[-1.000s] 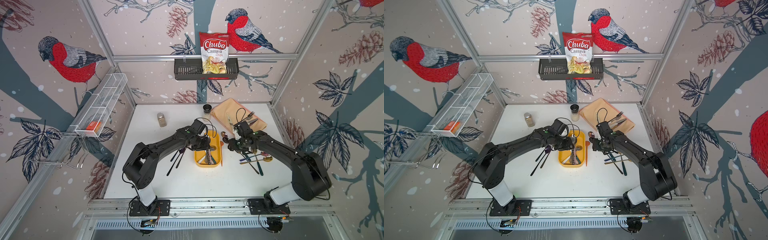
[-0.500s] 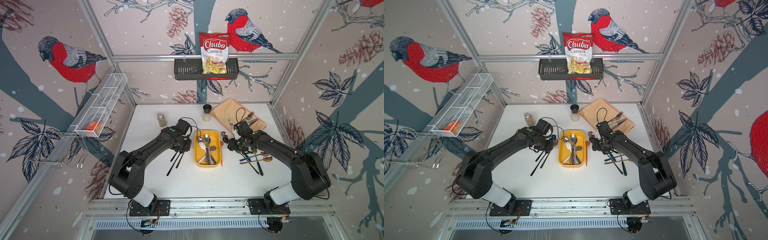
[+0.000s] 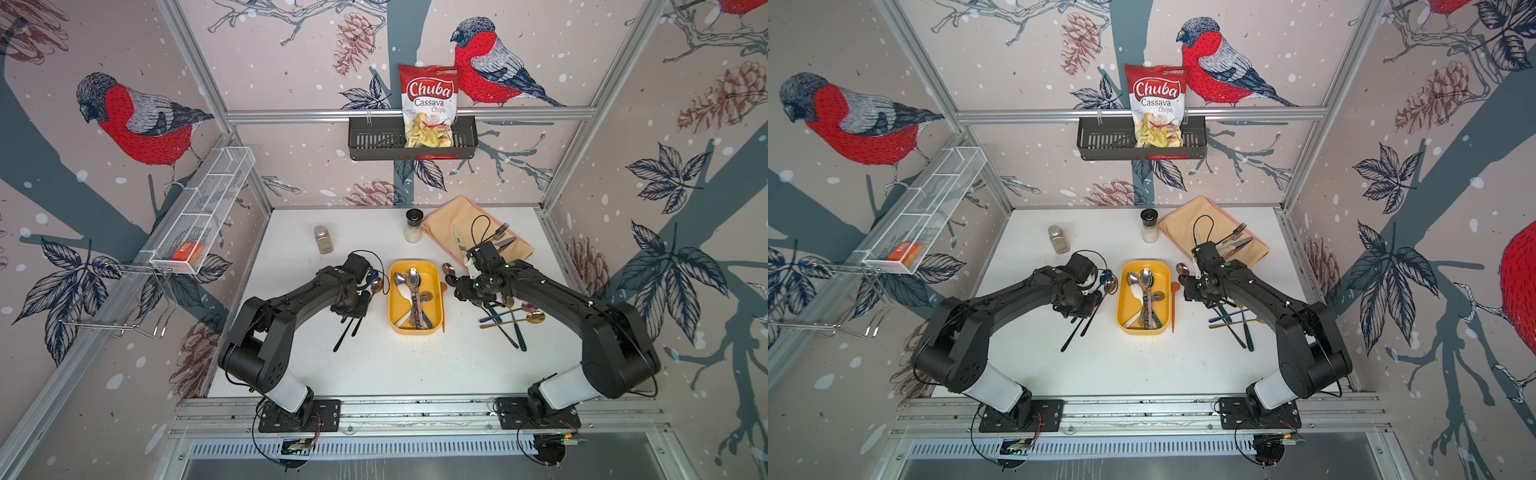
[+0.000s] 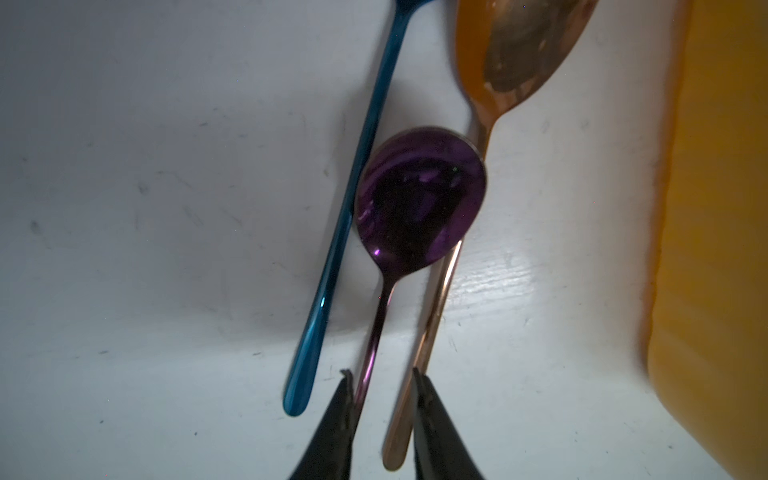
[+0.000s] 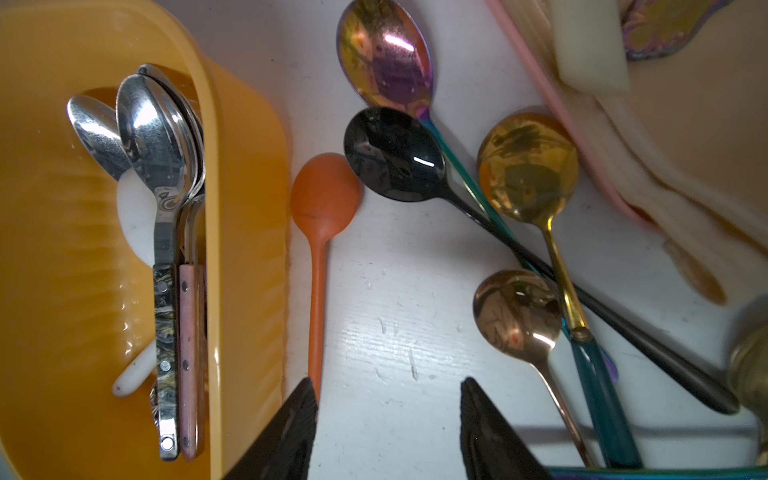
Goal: Put the spoon into the storage box
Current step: Pick up the spoon from the center of the board.
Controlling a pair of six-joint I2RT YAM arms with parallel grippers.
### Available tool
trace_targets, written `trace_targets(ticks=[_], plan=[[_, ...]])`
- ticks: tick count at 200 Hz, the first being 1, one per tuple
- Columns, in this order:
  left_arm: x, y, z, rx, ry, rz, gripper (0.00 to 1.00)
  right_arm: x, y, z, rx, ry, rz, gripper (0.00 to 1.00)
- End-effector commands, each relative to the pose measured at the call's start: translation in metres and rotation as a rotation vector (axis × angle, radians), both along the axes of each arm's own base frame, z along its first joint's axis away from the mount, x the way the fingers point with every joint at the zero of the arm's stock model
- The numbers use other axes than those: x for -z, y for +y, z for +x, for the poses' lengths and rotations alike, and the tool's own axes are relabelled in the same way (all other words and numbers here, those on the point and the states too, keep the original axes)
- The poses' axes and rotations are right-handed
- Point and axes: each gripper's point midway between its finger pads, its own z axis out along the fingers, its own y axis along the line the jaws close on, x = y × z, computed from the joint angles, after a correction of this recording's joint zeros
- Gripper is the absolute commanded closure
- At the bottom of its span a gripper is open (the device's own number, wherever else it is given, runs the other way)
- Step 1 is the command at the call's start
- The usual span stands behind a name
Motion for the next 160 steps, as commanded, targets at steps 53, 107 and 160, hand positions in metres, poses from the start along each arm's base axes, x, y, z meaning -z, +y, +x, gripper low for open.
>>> trace_targets(ticks=[53, 107, 160], plan=[[0.014, 0.007, 0.005, -0.003, 0.011, 0.041, 0.72, 0.000, -0.001, 0.001, 0.001, -0.006, -0.003, 0.43], [0.025, 0.003, -0.002, 0.008, 0.058, 0.024, 0.73, 0.001, -0.002, 0.000, 0.001, -0.003, -0.004, 0.43], [0.031, 0.002, -0.008, 0.007, 0.089, 0.017, 0.79, 0.001, -0.002, 0.000, 0.003, -0.004, -0.005, 0.43]])
